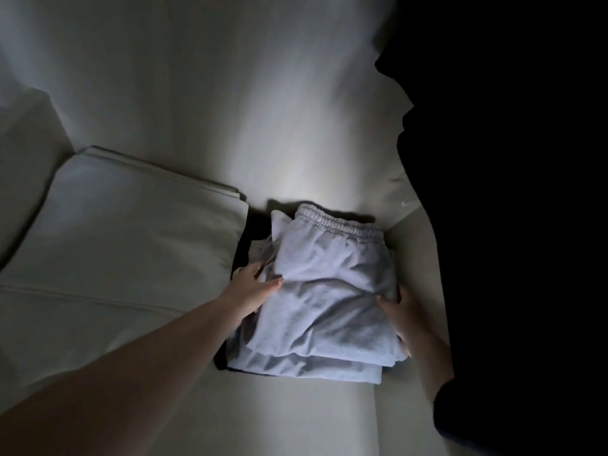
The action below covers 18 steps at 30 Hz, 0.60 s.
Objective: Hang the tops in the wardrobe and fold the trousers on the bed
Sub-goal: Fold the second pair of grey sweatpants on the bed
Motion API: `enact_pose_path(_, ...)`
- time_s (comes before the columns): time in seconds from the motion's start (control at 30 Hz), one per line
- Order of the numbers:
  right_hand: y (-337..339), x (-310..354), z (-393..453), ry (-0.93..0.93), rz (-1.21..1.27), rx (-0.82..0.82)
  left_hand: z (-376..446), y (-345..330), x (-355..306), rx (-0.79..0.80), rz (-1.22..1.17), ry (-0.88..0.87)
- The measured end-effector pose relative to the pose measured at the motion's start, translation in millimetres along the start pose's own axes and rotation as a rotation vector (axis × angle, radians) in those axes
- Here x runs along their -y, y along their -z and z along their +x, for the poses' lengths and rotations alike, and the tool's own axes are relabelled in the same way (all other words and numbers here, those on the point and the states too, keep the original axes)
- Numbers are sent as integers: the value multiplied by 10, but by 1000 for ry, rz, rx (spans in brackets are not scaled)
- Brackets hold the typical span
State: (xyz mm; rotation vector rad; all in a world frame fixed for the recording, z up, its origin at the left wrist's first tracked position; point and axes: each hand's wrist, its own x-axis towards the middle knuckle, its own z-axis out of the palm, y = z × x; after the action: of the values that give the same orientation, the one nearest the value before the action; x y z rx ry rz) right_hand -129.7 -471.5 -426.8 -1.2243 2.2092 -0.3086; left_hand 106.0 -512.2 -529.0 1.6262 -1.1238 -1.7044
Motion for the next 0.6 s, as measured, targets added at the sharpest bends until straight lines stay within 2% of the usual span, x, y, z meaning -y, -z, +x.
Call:
enact_pose_path(0.1, -60, -116, 1, -108, -74, 52, -104, 30, 207, 41, 146, -20)
enact_pose_path(0.17, -103, -201, -93, -61, -181, 109, -178, 28, 290, 86, 259, -79)
enact_pose_path(0.23, -122, -275, -201, 17, -299, 102, -228, 13, 338, 67, 340, -135)
enact_pose_path(0.37, -69, -269, -252, 134, -211, -38, -229, 64, 379, 39, 0, 41)
enact_pose_path(0.43, -88, -256, -251, 97, -251, 25, -253, 97, 407, 29, 41, 82)
enact_pose_path(0.5, -150, -298, -236, 67, -345, 54, -287, 88, 443, 27, 153, 27)
enact_pose_path(0.6, -226, -285, -238, 48, -480, -12, -377, 76, 440, -19, 161, -33)
